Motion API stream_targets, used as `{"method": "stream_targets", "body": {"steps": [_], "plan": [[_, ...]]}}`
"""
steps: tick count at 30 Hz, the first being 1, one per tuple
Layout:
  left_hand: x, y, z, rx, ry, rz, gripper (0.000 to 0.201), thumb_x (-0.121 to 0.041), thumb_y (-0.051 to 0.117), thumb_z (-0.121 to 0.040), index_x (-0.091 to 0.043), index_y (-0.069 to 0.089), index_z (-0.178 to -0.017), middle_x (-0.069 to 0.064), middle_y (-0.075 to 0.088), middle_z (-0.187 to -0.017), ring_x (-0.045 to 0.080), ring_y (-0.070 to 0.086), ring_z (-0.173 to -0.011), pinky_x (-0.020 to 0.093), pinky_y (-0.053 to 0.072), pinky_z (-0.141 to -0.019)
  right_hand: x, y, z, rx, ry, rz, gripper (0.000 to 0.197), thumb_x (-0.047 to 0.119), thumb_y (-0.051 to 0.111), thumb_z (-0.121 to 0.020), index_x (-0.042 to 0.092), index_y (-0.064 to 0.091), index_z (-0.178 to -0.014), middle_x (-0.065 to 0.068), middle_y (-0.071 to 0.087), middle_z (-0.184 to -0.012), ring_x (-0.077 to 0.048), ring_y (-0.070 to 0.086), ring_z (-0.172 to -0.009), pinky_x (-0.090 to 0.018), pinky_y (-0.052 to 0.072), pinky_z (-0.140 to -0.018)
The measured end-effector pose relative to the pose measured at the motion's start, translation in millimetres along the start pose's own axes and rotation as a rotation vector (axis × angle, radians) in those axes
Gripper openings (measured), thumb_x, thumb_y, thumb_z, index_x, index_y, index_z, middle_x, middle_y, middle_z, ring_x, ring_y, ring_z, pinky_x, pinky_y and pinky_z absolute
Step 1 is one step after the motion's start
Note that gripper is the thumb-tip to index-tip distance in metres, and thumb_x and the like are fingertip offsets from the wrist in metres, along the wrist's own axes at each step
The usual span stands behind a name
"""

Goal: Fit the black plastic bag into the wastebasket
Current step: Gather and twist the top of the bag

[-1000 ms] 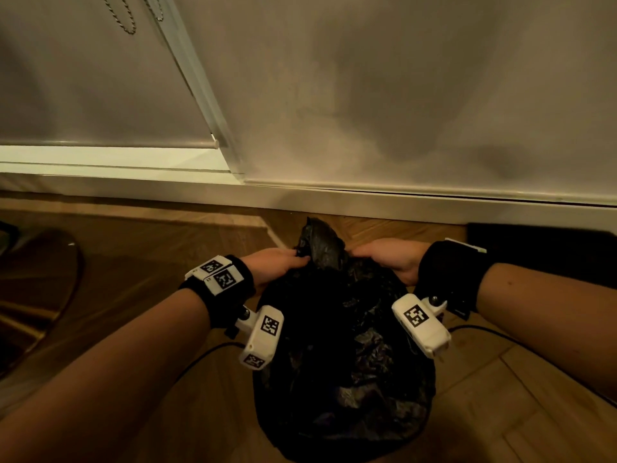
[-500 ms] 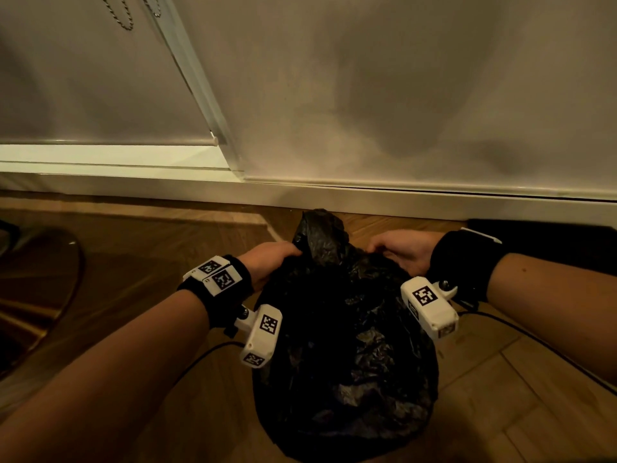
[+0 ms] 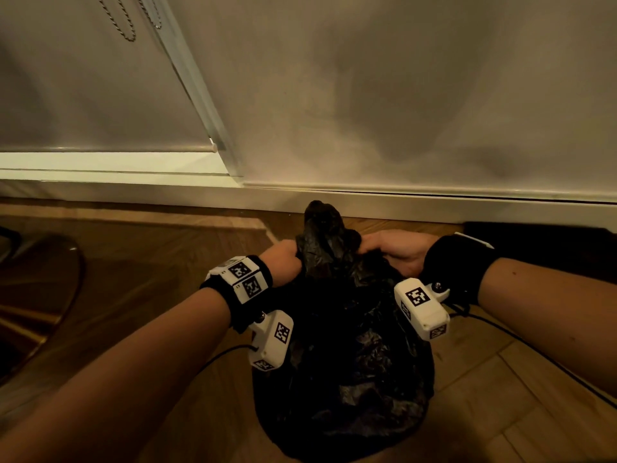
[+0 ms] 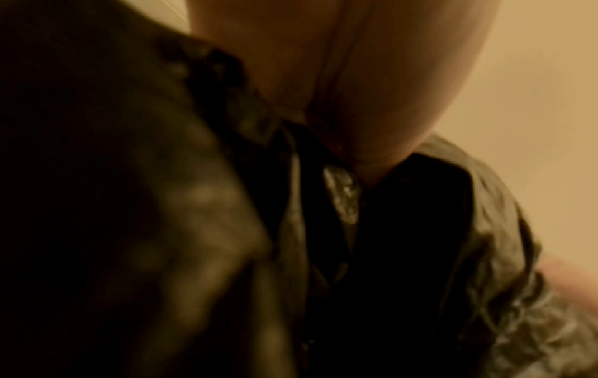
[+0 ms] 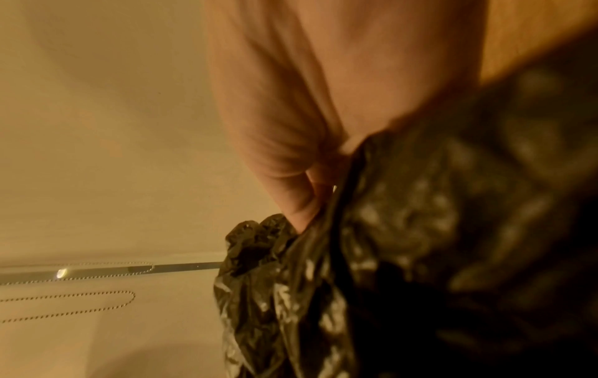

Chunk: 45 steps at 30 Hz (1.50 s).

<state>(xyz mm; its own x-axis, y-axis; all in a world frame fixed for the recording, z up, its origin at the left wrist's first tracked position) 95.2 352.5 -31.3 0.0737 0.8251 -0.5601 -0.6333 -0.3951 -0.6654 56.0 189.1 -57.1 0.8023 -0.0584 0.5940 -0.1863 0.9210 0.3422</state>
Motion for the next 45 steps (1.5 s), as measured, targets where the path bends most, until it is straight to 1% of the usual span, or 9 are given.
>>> {"method": "stream_targets", "body": {"steps": [6,9,14,17,23,27,33,40,45], "plan": [[13.0,-22.4,-3.0,-0.336,0.076,0.375,0.042,0.007,0.064,-0.076,-0.017,0.038,-0.098,0.004,0.05,-0.088,0.02,0.053,-0.081,0.023,0.046,-0.064,-2.5,-5.3,-2.7,0.019,-0.009,0.015,0.042,0.0,0.05,-0.088,0.0,0.052,-0.13,-0.024,0.057,-0.128,-0.032,0.059,-0.114,-0.042,0.048,-0.099],[3.6,-27.1,5.9,-0.303,0.299,0.52,0.053,0.008,0.068,-0.07,-0.029,0.036,-0.091,0.002,0.048,-0.093,0.013,0.051,-0.08,0.022,0.051,-0.068,3.1,-9.0,-3.1,-0.045,-0.084,-0.084,0.033,-0.009,0.046,-0.091,0.003,0.048,-0.122,-0.02,0.06,-0.116,-0.029,0.062,-0.099,-0.036,0.059,-0.074],[-14.0,-18.6,6.6,-0.22,0.44,0.102,0.045,0.003,0.061,-0.075,-0.041,0.056,-0.065,-0.012,0.047,-0.08,0.003,0.049,-0.076,0.026,0.036,-0.08,2.5,-9.9,-6.5,-0.065,-0.087,-0.065,0.05,-0.015,0.042,-0.088,0.02,0.04,-0.123,-0.02,0.052,-0.111,-0.031,0.058,-0.084,-0.035,0.059,-0.054],[-14.2,-8.9,5.0,-0.108,0.296,-0.043,0.043,0.0,0.052,-0.088,-0.04,0.068,-0.09,-0.011,0.051,-0.092,0.005,0.052,-0.084,0.019,0.037,-0.082,4.3,-10.5,-9.9,-0.024,-0.105,-0.066,0.042,-0.019,0.032,-0.087,0.019,0.047,-0.099,-0.02,0.05,-0.103,-0.031,0.056,-0.077,-0.033,0.057,-0.052],[-8.9,6.3,-0.3,0.052,-0.064,0.32,0.028,-0.026,0.044,-0.095,-0.018,0.064,-0.113,-0.001,0.061,-0.109,0.012,0.057,-0.092,0.026,0.043,-0.086,5.9,-3.8,-11.9,0.067,-0.11,-0.059,0.048,-0.018,0.025,-0.088,0.011,0.061,-0.104,-0.017,0.061,-0.111,-0.028,0.063,-0.092,-0.033,0.059,-0.071],[-7.7,12.6,-2.9,0.129,-0.093,0.368,0.062,-0.07,0.053,-0.076,-0.024,0.066,-0.115,-0.002,0.071,-0.11,0.017,0.067,-0.1,0.033,0.049,-0.095,9.4,11.2,-7.1,0.217,-0.109,-0.016,0.051,-0.014,0.034,-0.09,0.014,0.064,-0.121,-0.019,0.062,-0.125,-0.03,0.063,-0.111,-0.037,0.052,-0.095],[-8.6,12.9,-11.6,0.081,-0.029,0.148,0.033,-0.031,0.054,-0.093,-0.007,0.065,-0.112,0.015,0.067,-0.102,0.028,0.063,-0.091,0.037,0.046,-0.079,14.4,8.5,-13.0,0.076,-0.192,0.119,0.041,-0.012,0.049,-0.089,0.014,0.057,-0.12,-0.012,0.065,-0.102,-0.02,0.069,-0.082,-0.028,0.059,-0.073],[-17.5,15.2,-10.8,0.1,0.039,0.245,0.028,-0.016,0.05,-0.096,-0.01,0.059,-0.122,0.011,0.063,-0.123,0.025,0.059,-0.114,0.039,0.043,-0.103,17.4,2.8,-10.4,0.108,-0.253,0.224,0.071,-0.007,0.054,-0.088,0.042,0.037,-0.136,-0.004,0.052,-0.129,-0.019,0.06,-0.108,-0.029,0.056,-0.084],[-17.7,16.4,-11.0,0.124,0.011,0.261,0.03,-0.017,0.05,-0.096,-0.014,0.058,-0.125,0.012,0.061,-0.126,0.027,0.058,-0.115,0.041,0.042,-0.105,11.9,5.4,-12.7,0.186,-0.118,0.194,0.043,0.006,0.052,-0.093,0.012,0.047,-0.135,-0.015,0.061,-0.124,-0.027,0.059,-0.11,-0.037,0.048,-0.098]]}}
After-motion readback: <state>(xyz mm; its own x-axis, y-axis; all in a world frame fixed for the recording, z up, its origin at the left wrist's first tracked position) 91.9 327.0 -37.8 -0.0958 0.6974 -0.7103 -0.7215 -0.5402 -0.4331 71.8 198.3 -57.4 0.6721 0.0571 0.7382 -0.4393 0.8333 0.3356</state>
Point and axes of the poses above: each hand's wrist, its own z-axis away from the middle knuckle, its own y-axis out of the palm, x = y × z, the point moved 7 cm from there along -z, towards the middle knuckle
